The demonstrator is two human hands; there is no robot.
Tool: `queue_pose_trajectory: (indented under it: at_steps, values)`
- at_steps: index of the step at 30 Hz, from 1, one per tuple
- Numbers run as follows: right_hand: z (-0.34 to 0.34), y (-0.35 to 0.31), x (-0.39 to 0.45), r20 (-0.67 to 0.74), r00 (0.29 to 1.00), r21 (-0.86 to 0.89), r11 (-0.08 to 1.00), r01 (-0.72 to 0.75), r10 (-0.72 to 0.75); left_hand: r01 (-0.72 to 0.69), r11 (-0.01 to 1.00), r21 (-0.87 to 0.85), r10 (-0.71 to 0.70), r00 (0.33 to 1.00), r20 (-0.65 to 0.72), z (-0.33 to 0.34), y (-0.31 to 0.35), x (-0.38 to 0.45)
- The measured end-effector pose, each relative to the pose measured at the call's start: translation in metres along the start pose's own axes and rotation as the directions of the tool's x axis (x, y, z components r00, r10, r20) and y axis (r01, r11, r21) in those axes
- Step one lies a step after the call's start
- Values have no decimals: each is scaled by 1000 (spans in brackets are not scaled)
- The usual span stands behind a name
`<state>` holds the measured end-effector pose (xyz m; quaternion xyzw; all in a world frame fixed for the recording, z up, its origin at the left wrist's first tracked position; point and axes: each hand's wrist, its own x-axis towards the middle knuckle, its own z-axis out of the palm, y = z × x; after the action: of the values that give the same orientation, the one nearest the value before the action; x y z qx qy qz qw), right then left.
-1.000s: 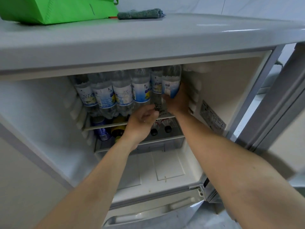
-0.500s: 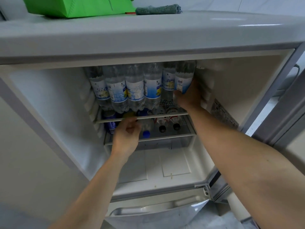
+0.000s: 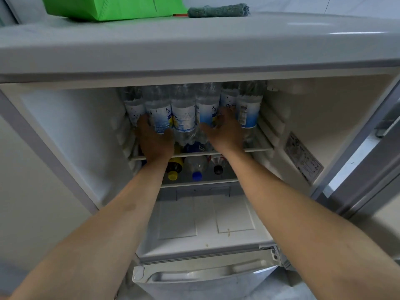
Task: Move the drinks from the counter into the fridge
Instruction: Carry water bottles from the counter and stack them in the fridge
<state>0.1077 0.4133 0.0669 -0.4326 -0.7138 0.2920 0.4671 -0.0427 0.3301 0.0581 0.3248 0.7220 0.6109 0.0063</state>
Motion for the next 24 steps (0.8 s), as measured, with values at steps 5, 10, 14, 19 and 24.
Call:
queue_pose_trajectory:
  at_steps: [5,10,14,19,24]
  values:
    - [15,-10,17,26,995,-115,989,-91,95,66,991,114,-70,997,26,11,3,3]
    - [20,-6,21,-57,990,-170,975,-141,133,118,968,220,-124,992,14,28,9,4]
    - [14,1,22,-164,980,-227,963,-145,109,144,964,226,-146,989,-6,35,6,9]
    - [8,7,27,-148,987,-231,968,-102,69,116,972,204,-116,993,-15,37,4,8]
    - [13,2,27,-143,985,-222,967,-128,98,90,984,155,-87,996,-24,32,8,4]
